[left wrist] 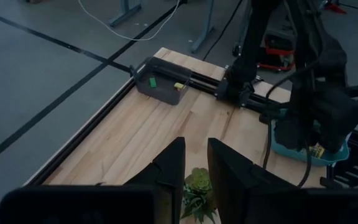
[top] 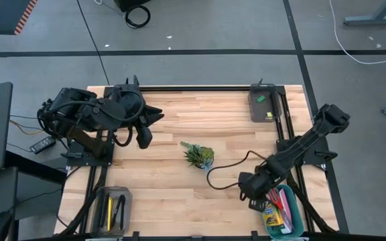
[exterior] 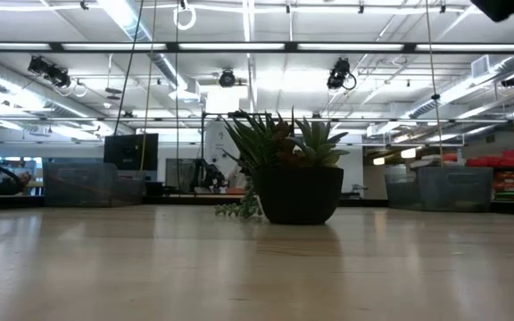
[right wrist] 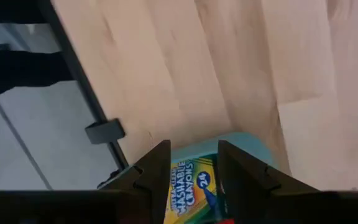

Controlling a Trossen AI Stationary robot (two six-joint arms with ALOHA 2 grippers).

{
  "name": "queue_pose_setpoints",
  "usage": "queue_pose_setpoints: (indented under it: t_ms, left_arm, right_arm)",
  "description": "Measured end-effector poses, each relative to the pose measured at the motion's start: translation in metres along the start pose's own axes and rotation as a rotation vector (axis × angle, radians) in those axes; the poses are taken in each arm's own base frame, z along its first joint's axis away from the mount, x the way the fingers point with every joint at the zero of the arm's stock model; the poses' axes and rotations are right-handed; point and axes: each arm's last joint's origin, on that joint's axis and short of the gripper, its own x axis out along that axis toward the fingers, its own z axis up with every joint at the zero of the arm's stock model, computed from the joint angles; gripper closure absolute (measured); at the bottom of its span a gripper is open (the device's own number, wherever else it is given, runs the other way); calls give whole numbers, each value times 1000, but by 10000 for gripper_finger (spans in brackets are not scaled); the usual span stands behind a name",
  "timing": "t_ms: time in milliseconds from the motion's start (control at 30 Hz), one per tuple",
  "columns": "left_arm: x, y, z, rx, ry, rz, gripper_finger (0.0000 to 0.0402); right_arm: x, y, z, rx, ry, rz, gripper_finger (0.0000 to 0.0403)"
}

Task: Sort crayons/erasers/pens/pencils in bins
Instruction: Put the yellow eraser into the top right black bin

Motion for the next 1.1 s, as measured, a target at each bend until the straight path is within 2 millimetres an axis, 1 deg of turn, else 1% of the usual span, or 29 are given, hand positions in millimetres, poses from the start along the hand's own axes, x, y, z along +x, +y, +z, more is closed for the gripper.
queue_pose_setpoints:
  t_ms: [133, 267, 367, 533, 700, 933, 1100]
  left_arm:
    - [0, 0, 0, 1, 3, -6, 328]
    - [0, 0, 0, 1, 4, -7, 330]
    - [0, 0, 0, 0, 4, -8, 326]
    - [0, 0, 0, -7, 4, -9, 322]
    - [0, 0, 0, -1, 5, -9, 326]
    - [0, 0, 0, 1, 5, -9, 330]
    - [0, 0, 0, 1, 5, -8, 325]
  right_arm:
    - [12, 6, 4, 26, -4, 13, 273]
    - [16, 10, 8, 26, -43, 25, 280]
    - [19, 10, 8, 50, -39, 15, 285]
    - [28, 13, 5, 36, -19, -10, 291]
    - [46, 13, 1, 1, 24, -75, 303]
    - [64, 10, 4, -2, 69, -145, 340]
    - [68, -1, -3, 22, 208, -241, 377]
